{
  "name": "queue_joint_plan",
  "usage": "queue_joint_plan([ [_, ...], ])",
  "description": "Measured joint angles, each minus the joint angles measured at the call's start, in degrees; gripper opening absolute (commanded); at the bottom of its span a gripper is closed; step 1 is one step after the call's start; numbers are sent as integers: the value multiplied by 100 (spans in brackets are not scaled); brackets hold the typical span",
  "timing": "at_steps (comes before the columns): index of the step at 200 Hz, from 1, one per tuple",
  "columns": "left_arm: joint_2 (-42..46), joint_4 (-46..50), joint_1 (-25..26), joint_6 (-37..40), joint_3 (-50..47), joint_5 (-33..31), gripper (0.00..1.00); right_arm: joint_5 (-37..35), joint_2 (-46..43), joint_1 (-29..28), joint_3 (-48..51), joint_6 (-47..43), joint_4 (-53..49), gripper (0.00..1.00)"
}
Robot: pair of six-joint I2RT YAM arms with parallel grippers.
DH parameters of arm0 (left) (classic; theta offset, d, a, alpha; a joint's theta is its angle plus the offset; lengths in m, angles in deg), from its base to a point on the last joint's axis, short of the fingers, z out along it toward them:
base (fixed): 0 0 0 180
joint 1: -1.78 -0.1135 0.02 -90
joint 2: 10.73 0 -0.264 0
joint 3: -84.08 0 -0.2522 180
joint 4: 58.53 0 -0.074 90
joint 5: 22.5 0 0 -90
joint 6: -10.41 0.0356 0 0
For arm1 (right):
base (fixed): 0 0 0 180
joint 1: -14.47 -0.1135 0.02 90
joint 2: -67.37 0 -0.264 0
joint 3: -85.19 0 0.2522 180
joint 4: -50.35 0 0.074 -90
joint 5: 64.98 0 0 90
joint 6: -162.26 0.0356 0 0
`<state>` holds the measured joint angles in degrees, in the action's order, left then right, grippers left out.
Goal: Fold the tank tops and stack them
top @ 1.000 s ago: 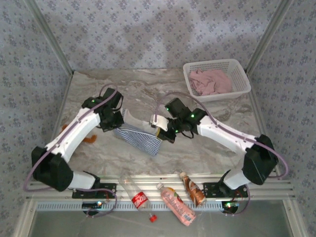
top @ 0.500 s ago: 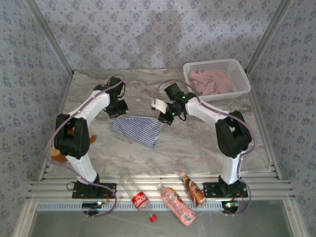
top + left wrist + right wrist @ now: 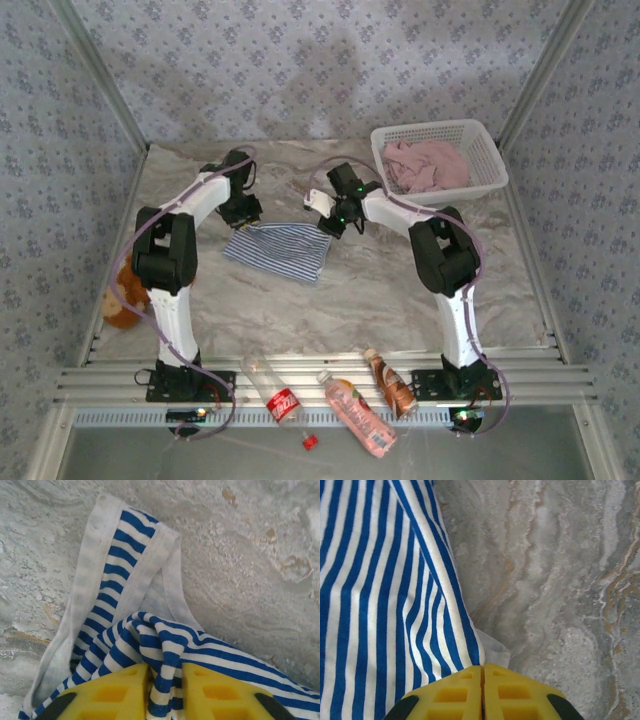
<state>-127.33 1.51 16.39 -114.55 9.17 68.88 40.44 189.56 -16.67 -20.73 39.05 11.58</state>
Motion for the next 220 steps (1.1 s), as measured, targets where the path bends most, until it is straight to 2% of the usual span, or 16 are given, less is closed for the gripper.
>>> queue_joint_plan([
  [14, -9, 0, -4, -11, 52, -61, 29, -122, 57, -7, -66, 85, 63, 20],
  [34, -11, -28, -4, -20, 116, -175, 39, -341, 70, -20, -90, 286, 190, 34],
  [57, -9, -87, -4, -61, 122, -367, 45, -520, 70, -28, -116, 522, 321, 41],
  [97, 280, -109, -72, 4, 24, -713, 53, -627, -101, 35, -13, 1416, 448, 45],
  [145, 1158, -162, -214, 267, -420, -868, 58, -424, -1399, 160, 1121, 2942, 678, 51],
  [175, 1340, -352, -236, 658, -997, -476, 60, -363, -1941, 55, 1825, 3950, 828, 56],
  [220, 1082, -446, -365, 1473, -1296, 66, 62, -361, -2000, -146, 2326, 4900, 905, 58],
])
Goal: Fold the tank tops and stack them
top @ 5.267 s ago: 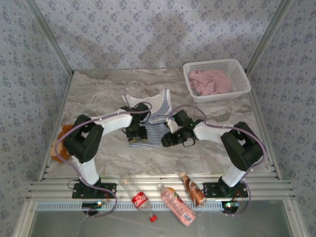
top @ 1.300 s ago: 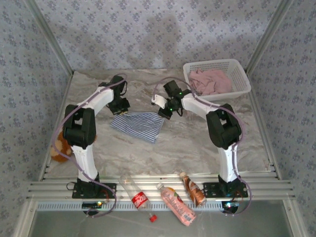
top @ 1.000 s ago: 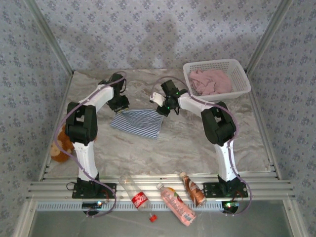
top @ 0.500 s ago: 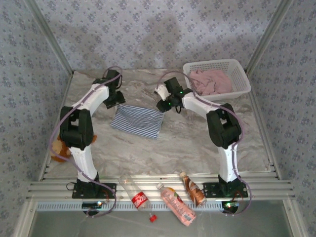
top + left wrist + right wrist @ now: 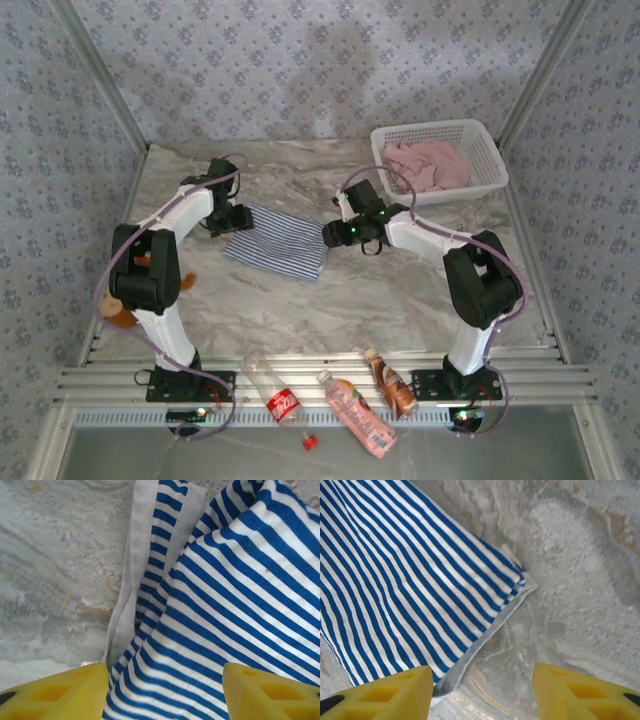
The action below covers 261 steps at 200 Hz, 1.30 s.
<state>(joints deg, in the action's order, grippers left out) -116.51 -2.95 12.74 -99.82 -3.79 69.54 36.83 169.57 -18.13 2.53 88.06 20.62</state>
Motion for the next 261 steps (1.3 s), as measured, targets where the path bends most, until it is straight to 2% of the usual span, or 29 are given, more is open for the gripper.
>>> queue_joint_plan([
  [40, -697, 9, -420, 601, 254, 739, 62, 4, -4, -44, 168, 332, 149, 58],
  [62, -1147, 101, -446, 826, 603, 933, 61, 20, -4, -44, 280, 442, 205, 59],
  [119, -1375, 162, -439, 911, 925, 1694, 52, 149, 199, -44, 411, 675, 363, 58],
  [142, -1447, 197, -417, 916, 977, 1766, 42, 223, 457, -44, 319, 734, 431, 58],
  [197, -1480, 365, -330, 872, 1038, 1816, 4, 278, 658, -37, 63, 734, 444, 58],
  [261, -1672, 284, -636, 442, 1513, 1808, 0, 251, 291, 321, 4, 688, 339, 60],
])
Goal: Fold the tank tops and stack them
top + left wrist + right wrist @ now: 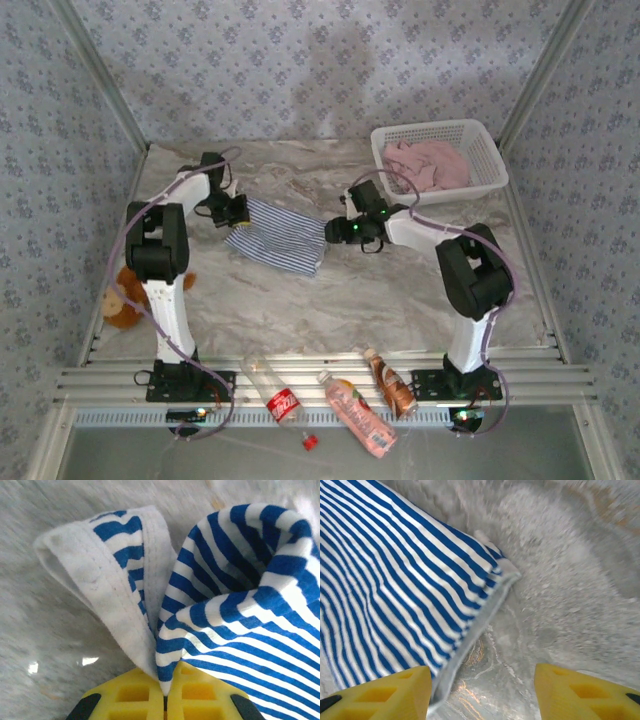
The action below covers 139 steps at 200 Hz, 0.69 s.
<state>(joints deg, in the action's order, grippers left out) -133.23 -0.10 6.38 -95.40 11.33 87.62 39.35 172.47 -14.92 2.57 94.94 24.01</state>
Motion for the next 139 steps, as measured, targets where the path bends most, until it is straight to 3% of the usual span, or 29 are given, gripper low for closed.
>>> queue_joint_plan([
  [49, -643, -52, -398, -227, 922, -157, 2, -20, -557, 247, 0, -46, -9, 64],
  [139, -2044, 953, -894, 520, 3895, -1073, 6, -37, -1379, 1049, 17, -304, -396, 68],
])
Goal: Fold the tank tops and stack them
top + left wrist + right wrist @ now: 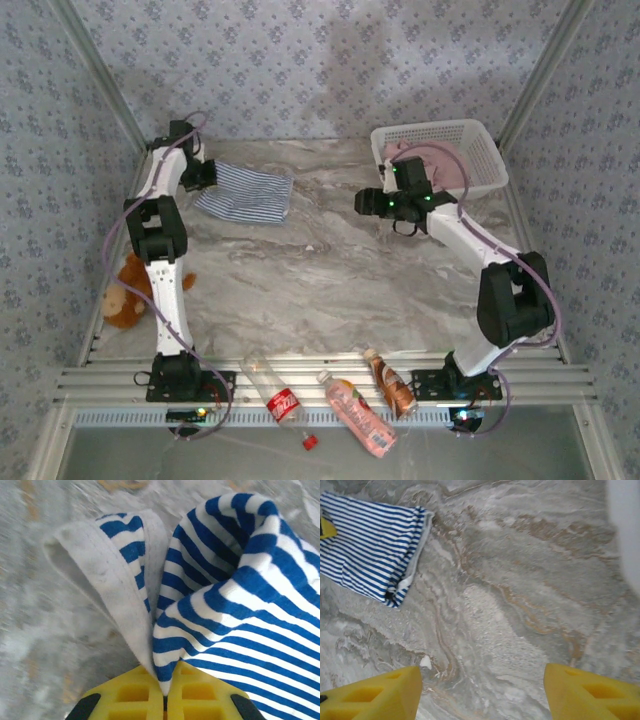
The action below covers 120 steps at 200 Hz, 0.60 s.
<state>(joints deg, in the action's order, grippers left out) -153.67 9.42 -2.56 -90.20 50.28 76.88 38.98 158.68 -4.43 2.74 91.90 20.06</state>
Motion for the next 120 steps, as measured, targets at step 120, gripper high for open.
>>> queue_joint_plan([
  [120, -925, 570, -203, 129, 1552, -1005, 34, -116, -186, 774, 177, -516, -365, 72],
])
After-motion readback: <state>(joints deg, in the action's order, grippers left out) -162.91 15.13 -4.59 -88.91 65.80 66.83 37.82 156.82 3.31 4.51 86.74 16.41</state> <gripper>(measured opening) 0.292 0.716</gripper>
